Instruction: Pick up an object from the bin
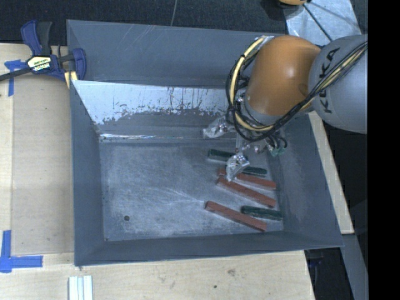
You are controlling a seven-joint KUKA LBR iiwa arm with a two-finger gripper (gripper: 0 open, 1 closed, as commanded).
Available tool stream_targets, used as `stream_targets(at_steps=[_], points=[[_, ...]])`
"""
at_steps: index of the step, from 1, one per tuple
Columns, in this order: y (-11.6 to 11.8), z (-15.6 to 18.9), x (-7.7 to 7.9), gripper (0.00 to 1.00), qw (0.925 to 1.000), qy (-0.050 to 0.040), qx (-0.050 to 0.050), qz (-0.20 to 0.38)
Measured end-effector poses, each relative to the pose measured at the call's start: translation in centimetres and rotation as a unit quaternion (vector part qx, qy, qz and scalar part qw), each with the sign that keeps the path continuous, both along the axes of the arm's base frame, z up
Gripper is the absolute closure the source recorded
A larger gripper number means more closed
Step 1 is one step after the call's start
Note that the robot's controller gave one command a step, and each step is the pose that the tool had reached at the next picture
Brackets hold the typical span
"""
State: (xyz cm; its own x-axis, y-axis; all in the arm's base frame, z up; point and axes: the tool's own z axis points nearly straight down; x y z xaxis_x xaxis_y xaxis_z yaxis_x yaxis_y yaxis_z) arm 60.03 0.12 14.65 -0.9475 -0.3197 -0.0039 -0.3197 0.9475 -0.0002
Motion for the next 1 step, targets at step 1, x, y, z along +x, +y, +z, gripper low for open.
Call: stream_targets(at_steps=[1], points=[[-4.04,-6.56,-0.05,1.00,0.9991,0.0010,0.000,-0.043]])
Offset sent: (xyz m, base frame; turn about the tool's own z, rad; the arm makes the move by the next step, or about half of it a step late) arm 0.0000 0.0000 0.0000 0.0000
